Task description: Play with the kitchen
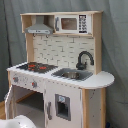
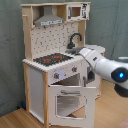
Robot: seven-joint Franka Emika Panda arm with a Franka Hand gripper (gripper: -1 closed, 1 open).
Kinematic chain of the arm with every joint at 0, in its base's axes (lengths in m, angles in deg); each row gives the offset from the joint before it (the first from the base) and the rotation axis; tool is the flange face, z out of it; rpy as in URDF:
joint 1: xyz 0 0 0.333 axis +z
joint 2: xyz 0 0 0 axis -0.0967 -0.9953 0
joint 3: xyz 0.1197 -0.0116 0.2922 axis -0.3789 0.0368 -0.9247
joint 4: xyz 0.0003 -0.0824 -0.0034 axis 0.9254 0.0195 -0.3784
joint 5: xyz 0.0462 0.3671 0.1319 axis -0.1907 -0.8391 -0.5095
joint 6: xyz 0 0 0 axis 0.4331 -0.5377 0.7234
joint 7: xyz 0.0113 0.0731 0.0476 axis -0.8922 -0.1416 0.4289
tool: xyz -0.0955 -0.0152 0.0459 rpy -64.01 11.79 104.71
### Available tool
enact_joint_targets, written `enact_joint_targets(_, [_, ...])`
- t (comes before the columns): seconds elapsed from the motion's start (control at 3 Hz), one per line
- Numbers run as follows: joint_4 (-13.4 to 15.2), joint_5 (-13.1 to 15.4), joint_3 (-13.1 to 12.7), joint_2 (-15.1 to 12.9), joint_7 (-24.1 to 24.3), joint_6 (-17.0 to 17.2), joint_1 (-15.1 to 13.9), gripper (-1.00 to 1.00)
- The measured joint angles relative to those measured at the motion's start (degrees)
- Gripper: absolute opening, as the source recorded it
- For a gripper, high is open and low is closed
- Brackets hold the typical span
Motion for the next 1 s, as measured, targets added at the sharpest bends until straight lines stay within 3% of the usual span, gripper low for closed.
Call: enact_joint_targets(1.0, [5.67,-1.31,6.9,-10.14,-4.54,8.19,11.59,1.0])
